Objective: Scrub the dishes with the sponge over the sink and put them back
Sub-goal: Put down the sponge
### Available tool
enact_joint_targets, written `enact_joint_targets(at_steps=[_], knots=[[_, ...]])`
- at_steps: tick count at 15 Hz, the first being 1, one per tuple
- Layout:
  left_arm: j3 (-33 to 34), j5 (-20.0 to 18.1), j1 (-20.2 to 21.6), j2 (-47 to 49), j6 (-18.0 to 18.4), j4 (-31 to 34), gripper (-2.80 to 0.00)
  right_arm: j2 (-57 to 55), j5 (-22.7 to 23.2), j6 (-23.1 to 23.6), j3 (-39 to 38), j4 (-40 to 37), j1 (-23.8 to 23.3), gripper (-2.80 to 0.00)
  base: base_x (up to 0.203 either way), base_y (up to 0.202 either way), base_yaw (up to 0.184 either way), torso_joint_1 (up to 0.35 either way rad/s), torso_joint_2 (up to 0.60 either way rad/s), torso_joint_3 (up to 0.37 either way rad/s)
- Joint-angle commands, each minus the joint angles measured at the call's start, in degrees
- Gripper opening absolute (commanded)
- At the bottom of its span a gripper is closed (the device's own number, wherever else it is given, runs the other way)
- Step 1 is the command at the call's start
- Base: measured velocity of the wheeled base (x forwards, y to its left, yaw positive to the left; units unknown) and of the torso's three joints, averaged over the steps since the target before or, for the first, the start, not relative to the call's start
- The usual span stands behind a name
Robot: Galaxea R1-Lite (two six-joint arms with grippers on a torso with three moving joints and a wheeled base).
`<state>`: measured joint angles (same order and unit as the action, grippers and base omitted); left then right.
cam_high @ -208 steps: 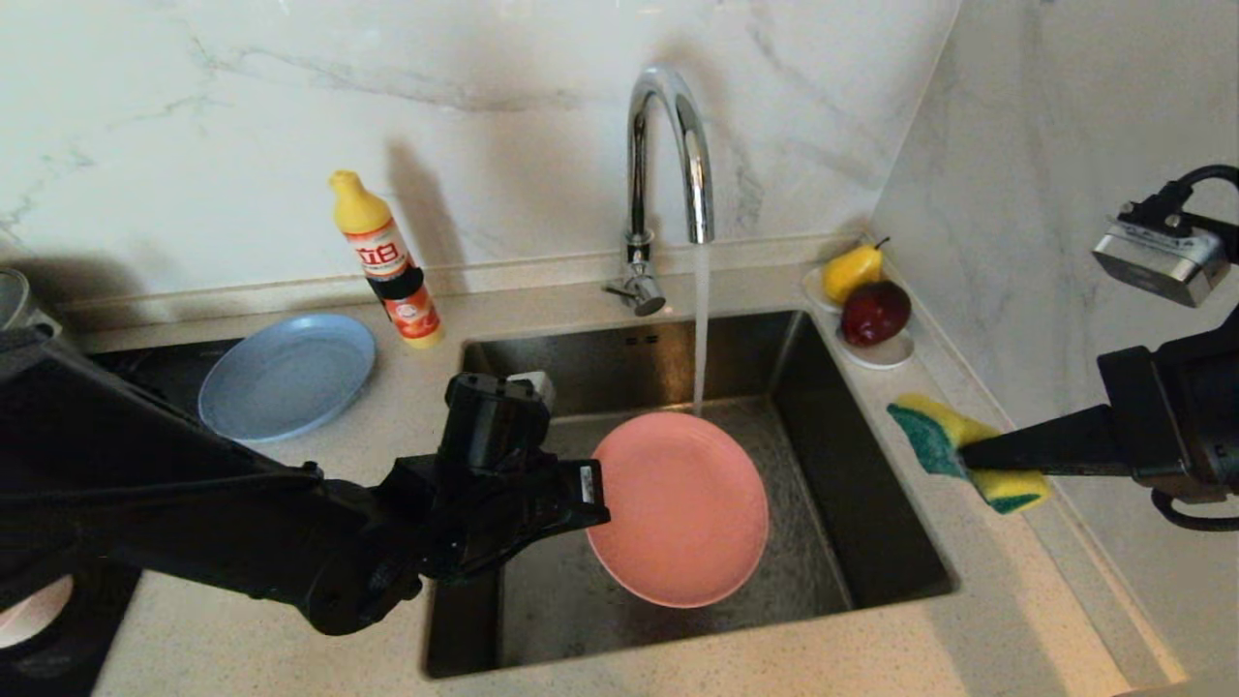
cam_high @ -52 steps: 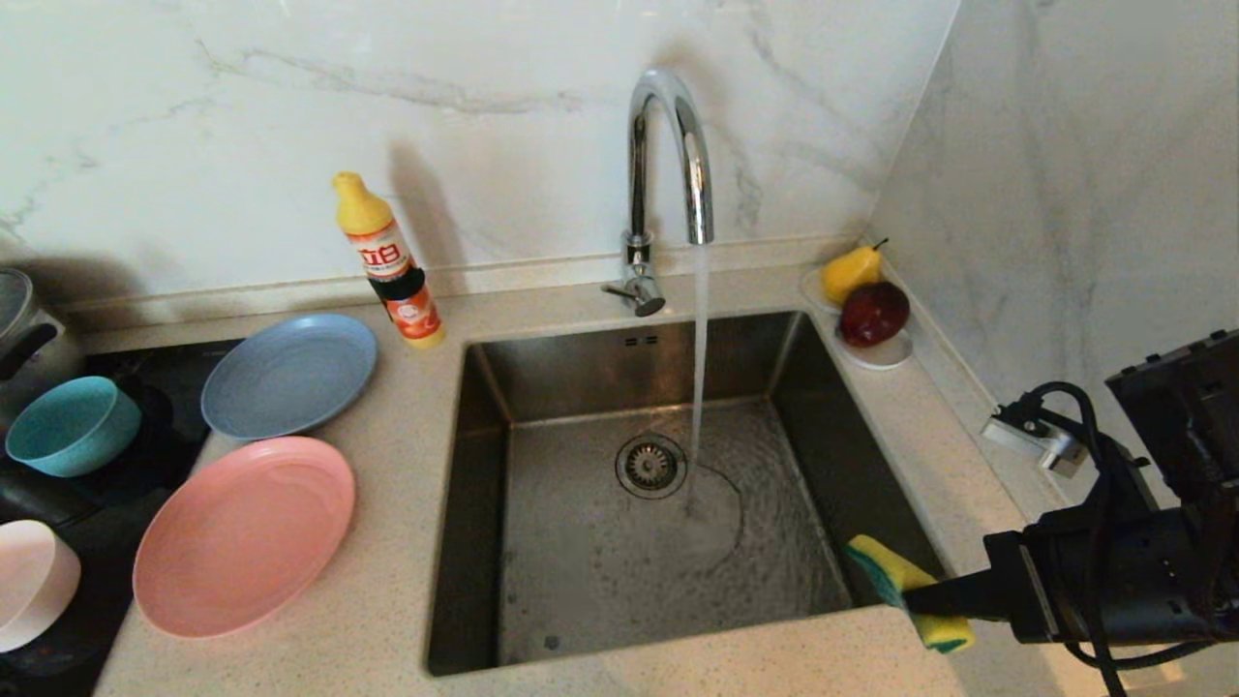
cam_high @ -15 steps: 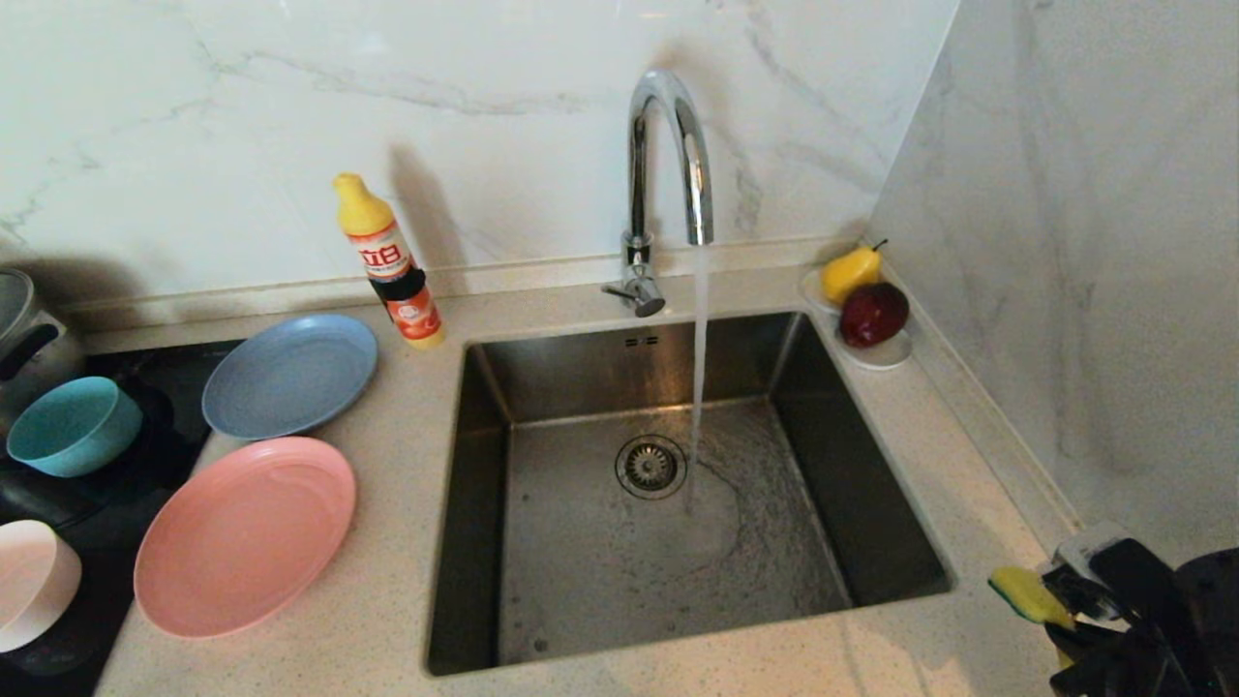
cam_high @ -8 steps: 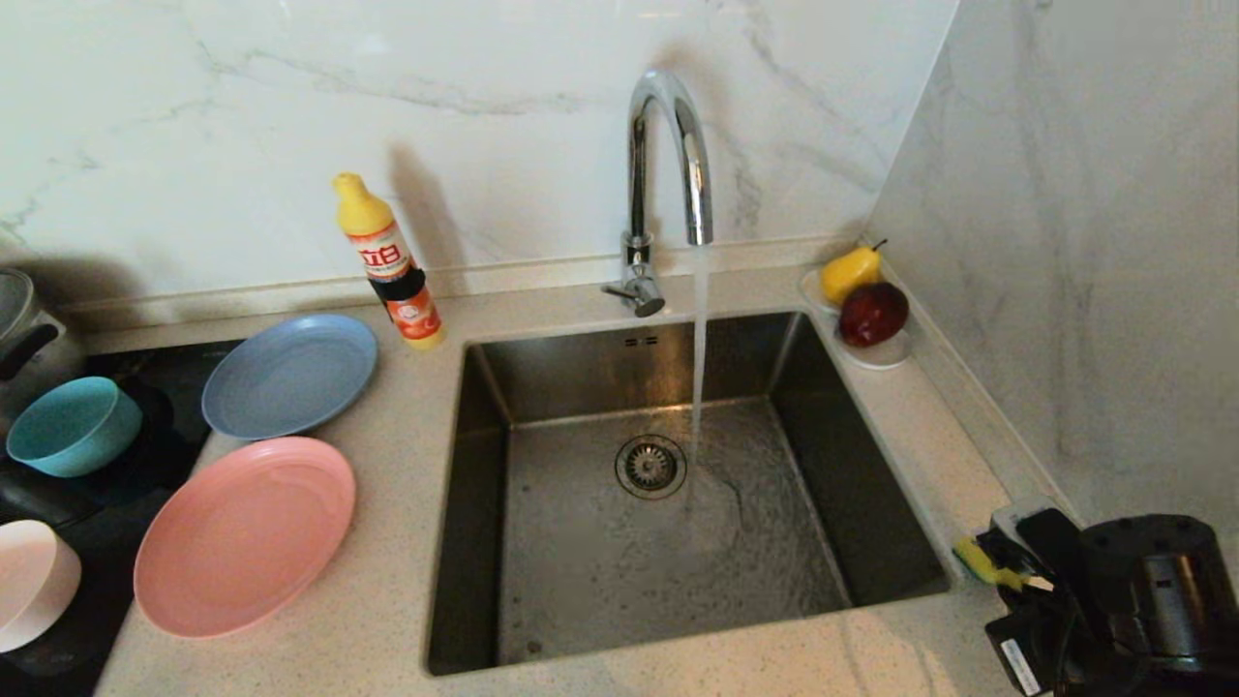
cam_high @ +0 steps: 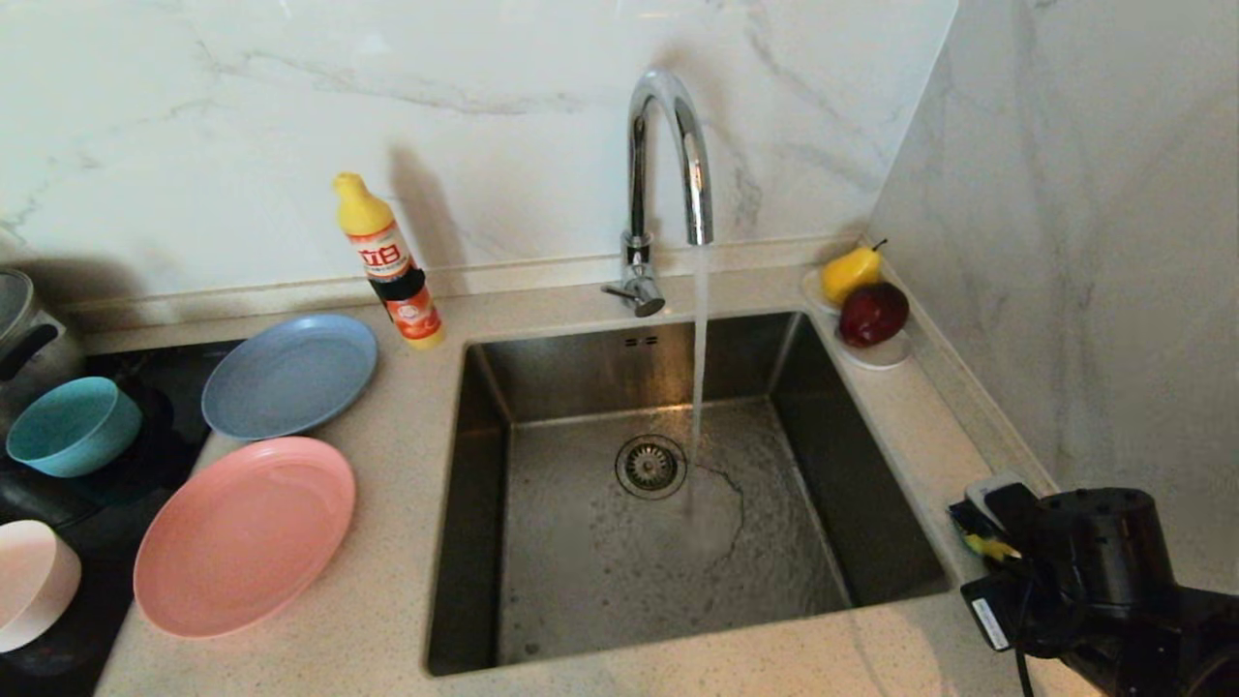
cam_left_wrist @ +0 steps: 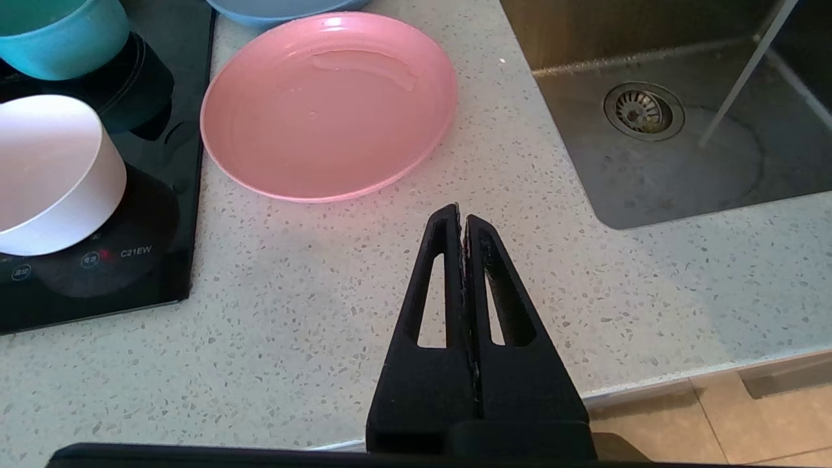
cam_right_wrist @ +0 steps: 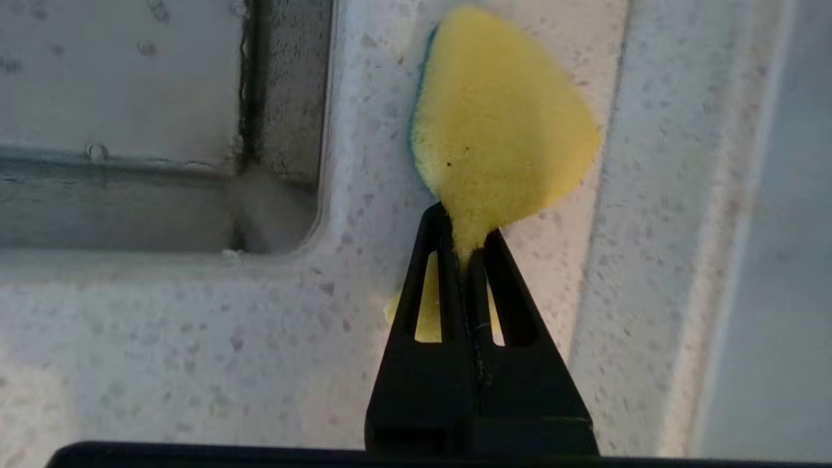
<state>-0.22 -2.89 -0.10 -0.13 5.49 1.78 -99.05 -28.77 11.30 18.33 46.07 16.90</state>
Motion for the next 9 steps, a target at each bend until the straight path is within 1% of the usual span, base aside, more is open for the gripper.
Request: enact_joint_targets(at_steps=[1,4,9], knots=[[0.04,-0.01,0.01,0.05,0.05,-0.02,-2.8,-1.5,-0.23,0.04,1.13,0.51,-0.2,-2.8,0.0,0.0,0.0,0.0,0.0,0.0],[-0.01,-0.01,0.01,0.05,0.05,-0.02,-2.8,-1.06,-1.83,0.04,1.79,0.22,0.31,-2.8,0.0,0.0,0.0,0.0,0.0,0.0],[-0.04,-0.01,0.01,0.05,0.05,-0.02,-2.8,-1.24,-2.08,-0.14,1.09,0.51,0.67,-2.8,0.0,0.0,0.0,0.0,0.0,0.0]])
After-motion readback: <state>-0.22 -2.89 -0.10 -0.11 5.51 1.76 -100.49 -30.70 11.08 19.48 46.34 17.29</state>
